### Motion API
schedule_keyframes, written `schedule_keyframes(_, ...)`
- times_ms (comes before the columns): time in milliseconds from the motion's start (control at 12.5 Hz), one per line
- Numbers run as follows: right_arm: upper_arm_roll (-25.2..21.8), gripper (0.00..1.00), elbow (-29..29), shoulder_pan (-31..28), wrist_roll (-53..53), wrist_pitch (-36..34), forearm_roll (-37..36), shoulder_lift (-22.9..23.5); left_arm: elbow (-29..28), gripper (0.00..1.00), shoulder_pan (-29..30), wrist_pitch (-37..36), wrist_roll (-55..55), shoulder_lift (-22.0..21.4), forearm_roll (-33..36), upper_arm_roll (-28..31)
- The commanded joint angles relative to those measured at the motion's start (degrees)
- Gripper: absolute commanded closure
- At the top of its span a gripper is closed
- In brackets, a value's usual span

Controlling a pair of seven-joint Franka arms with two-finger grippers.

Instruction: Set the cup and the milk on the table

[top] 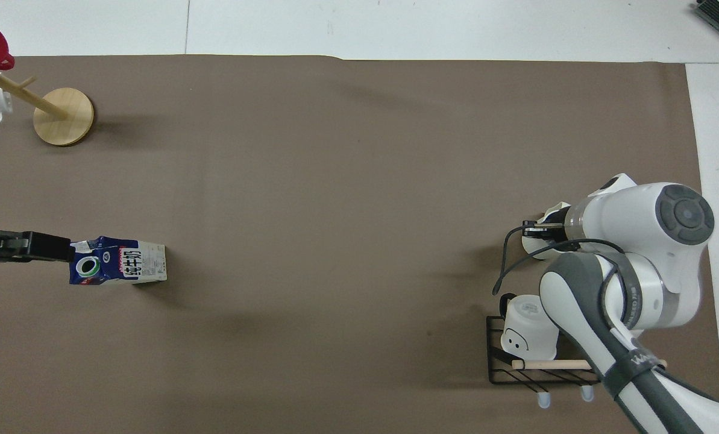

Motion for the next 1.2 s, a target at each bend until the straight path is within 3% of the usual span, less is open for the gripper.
schedule_keyframes(0,0.38,1.00,1.87,-0.10,2.66,0.61,1.48,0.47,-1.37,0.00,-0.10,0.08,0.11,-1.60,0.81,0.19)
schedule_keyframes(560,0.47,1.00,7.22,4.29,16.80,-4.82,-2.11,-0.05,-1.29,0.00,0.25,0.00,-0.25,-1.60,0.81,0.11)
schedule_keyframes(720,0.47,1.00,10.13,8.06,25.05,-8.34,-5.98,0.56,-1.46,0.00,0.17,0.26,-0.07,-1.60,0.81,0.11)
schedule_keyframes(1120,0.47,1.00,15.93,16.41,38.24,-12.13,-6.43,3.80,-3.65,0.00,-0.01,0.08,-0.60,-2.13,0.81,0.11)
